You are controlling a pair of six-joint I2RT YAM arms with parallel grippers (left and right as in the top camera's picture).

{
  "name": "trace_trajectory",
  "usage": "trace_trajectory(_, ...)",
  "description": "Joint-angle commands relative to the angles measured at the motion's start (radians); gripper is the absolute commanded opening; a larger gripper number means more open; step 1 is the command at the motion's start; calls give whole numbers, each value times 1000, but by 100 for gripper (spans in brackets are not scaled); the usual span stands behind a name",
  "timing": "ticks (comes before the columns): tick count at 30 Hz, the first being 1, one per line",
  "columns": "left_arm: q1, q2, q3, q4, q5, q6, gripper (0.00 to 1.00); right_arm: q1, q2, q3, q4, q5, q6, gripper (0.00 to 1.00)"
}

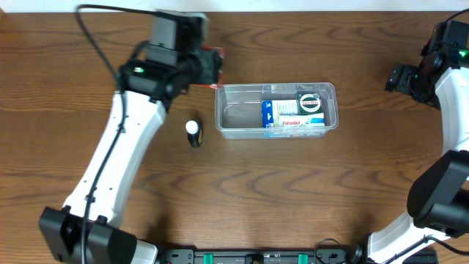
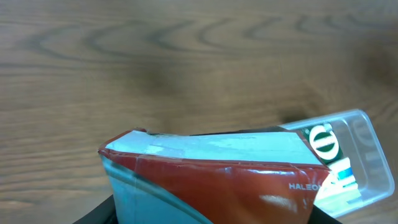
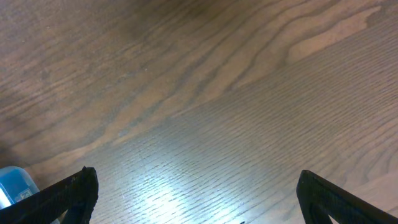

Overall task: Pack container
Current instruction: 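Lift the red box and carry it right over the container, then lower the red box into the container's left end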

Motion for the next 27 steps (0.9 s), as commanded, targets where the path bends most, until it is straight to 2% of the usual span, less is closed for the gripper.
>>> trace_trajectory(1, -62, 47, 2, -3, -65, -76, 56, -5, -16, 11, -2, 6, -11, 99)
trace_trajectory(13, -245, 238, 0, 53, -68, -135, 56, -4, -16, 11, -2, 6, -11, 99)
trace_trajectory(19, -275, 270, 0, 45, -148, -154, 55, -4, -16, 11, -2, 6, -11, 99)
trace_trajectory(27, -309, 286, -10, 46, -249, -239, 56, -4, -16, 11, -2, 6, -11, 99)
